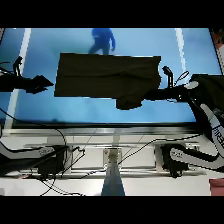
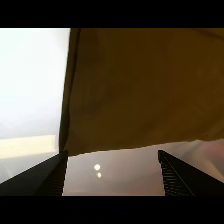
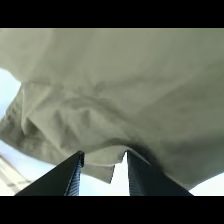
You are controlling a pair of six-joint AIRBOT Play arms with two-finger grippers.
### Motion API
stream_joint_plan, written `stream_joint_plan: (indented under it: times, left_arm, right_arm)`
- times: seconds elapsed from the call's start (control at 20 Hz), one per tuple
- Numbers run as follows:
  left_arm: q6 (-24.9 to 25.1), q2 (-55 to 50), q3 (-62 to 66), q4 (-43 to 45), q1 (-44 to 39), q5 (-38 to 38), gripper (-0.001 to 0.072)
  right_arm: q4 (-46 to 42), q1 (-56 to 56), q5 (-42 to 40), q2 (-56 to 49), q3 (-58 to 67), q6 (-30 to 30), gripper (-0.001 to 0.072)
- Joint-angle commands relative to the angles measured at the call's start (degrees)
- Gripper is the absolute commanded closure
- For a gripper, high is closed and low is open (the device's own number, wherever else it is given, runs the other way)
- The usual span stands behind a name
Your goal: Fold the clothes and pants, and hang the long-sleeved shirts on hangers.
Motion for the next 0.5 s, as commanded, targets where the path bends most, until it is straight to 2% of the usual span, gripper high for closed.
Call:
stream_joint_plan:
  times: [0.0, 0.3, 0.45]
  left_arm:
    - [0.5, -0.1, 0.0, 1.4, -1.1, 0.4, 0.0088]
    - [0.4, -0.1, 0.0, 2.2, -1.0, 0.4, 0.0087]
    - [0.4, -0.1, 0.0, 2.2, -1.0, 0.4, 0.0087]
  right_arm:
    - [-3.5, 0.0, 3.9, 0.4, 0.0, -0.1, 0.0388]
    - [-4.8, 0.0, 4.7, 0.4, -1.9, 0.0, 0.0389]
    - [-4.6, 0.0, 1.5, 0.4, -4.2, 0.0, 0.0388]
